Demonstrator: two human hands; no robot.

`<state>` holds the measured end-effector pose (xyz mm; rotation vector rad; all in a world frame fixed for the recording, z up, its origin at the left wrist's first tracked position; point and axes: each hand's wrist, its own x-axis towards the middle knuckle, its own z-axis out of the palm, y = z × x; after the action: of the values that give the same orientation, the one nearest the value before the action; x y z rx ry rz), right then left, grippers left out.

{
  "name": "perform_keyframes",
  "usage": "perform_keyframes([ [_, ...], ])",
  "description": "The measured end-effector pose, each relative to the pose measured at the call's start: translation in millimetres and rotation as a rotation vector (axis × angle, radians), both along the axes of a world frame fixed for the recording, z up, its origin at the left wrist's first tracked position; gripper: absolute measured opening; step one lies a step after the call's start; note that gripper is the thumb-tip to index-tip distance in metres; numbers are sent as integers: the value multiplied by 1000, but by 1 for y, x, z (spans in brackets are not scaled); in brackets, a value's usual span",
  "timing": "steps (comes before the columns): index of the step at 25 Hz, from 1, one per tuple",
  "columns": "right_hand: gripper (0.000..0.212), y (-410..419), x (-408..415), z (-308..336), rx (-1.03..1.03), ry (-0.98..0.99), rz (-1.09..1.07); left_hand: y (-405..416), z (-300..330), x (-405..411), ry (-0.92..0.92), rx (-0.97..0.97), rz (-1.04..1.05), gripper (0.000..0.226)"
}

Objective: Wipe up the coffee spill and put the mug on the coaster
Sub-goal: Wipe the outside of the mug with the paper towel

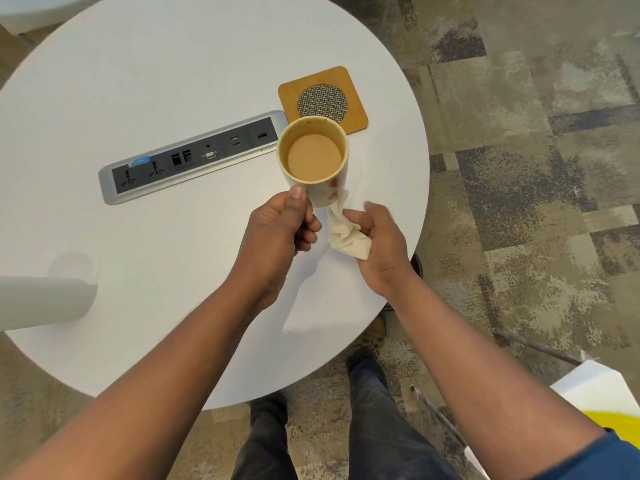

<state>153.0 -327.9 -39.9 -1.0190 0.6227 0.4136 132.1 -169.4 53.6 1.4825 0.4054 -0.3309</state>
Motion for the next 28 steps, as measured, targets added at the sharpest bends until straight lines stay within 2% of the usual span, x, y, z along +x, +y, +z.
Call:
perform_keyframes([
  [2,11,-2,3,0,-242,-51,127,1,1,0,0,-4,-1,45],
  [4,27,-1,8,-3,-332,-47,223,1,2,-1,0,-4,-1,46],
  [6,37,0,13,0,-310,13,264,2,4,-1,-4,-4,-5,46],
  [9,23,2,23,7,-283,29,272,3,5,-3,-4,-6,-10,46],
  [11,18,6,31,15,-258,36,190,5,6,-5,-2,-5,-15,46],
  [14,23,12,46,24,-236,35,76,6,7,-6,8,-3,-24,46],
  [17,27,15,52,30,-247,-35,99,6,8,-6,15,3,-24,45],
  [23,20,11,21,23,-72,-100,119,4,7,-4,19,-38,46,44],
  [28,13,29,1,20,117,-109,145,3,11,-2,21,-61,22,42],
])
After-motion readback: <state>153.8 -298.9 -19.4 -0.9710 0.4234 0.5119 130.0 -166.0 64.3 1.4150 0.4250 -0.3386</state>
